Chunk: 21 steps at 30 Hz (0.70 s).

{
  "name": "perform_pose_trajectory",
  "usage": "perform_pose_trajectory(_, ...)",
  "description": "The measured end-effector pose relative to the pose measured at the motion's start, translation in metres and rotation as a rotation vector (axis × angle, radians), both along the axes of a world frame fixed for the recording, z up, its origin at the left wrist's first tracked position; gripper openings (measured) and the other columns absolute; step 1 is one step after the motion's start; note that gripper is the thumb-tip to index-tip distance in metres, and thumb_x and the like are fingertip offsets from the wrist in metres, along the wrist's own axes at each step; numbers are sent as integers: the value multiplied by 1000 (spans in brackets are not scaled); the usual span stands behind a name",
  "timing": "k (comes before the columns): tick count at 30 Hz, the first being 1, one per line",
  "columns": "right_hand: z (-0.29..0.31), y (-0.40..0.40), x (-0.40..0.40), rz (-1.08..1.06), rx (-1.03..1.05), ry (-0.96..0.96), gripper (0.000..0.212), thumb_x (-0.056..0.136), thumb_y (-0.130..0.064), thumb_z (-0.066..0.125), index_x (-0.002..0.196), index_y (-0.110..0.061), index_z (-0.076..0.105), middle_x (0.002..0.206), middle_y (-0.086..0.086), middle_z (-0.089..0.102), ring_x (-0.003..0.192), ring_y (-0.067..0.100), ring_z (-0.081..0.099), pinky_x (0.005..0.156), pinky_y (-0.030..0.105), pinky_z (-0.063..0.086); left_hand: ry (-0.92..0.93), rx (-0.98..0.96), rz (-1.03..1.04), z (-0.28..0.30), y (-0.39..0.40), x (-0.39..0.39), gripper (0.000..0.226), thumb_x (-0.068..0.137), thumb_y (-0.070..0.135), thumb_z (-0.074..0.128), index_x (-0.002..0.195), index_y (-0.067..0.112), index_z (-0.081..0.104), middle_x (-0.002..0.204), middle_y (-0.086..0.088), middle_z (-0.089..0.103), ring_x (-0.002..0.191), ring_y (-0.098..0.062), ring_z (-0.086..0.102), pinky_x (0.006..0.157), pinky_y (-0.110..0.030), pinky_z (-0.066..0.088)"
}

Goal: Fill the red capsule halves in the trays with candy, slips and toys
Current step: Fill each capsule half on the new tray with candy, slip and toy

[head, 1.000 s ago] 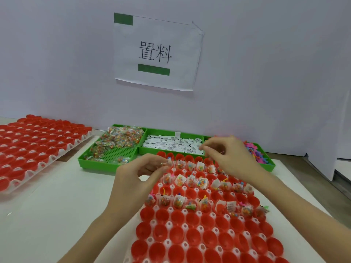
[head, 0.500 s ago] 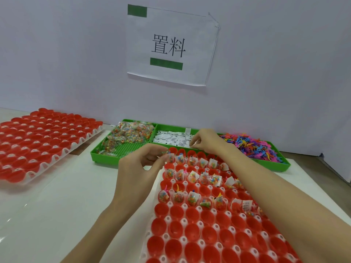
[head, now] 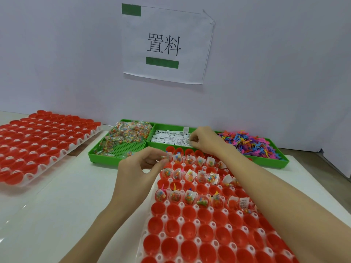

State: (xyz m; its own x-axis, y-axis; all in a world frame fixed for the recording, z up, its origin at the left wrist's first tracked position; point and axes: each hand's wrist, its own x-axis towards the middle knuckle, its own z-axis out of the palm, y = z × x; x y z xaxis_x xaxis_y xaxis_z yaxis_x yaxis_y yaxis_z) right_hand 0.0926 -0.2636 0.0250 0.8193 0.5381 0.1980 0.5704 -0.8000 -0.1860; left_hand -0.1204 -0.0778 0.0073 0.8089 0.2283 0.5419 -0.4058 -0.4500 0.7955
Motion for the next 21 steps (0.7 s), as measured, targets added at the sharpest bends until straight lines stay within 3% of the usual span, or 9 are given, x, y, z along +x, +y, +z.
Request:
perform_pose_trajectory(2, 4, -4, -4, -23, 65, -19, 28, 99, -22, 63, 93, 2, 74, 91, 15, 76, 80, 28, 69, 79, 37, 59, 33, -26, -41, 0, -1, -1, 18, 87, 13, 80, 96, 28, 79, 84, 13, 76, 77, -12, 73, 73, -22, 58)
perform_pose_trajectory(4, 12, -11, -10, -58, 188, -31, 22, 99, -25, 65, 96, -5, 74, 89, 6, 73, 80, 21, 67, 80, 34, 57, 67, -75, -109, 1, -1, -3, 19, 86, 14, 80, 101, 26, 81, 86, 5, 77, 78, -15, 74, 75, -25, 59)
perform_pose_trajectory(8, 27, -38, -35, -106, 437, 4, 12, 96, -22, 69, 95, -11, 73, 87, -1, 72, 81, 13, 67, 75, 20, 54, 113, -259, -241, 9, -8, -8, 25, 90, 4, 74, 108, 20, 80, 92, -4, 79, 81, -18, 77, 76, -17, 58)
perform_pose_trajectory(13, 29, -80, -83, -149, 634, 72, 13, 92, -25, 74, 101, -15, 77, 90, -6, 76, 85, 6, 70, 80, 19, 55, 160, -337, -313, 15, -17, -15, 28, 91, 4, 72, 110, 22, 80, 95, -11, 78, 84, -23, 78, 80, -18, 58)
perform_pose_trajectory(21, 10, -88, -66, -358, 614, 28, 12, 92, -15, 72, 99, -7, 77, 92, 4, 75, 83, 11, 66, 82, 25, 51, 150, -267, -296, 18, -24, -21, 25, 90, 5, 72, 109, 19, 80, 90, -9, 79, 82, -23, 78, 77, -17, 57)
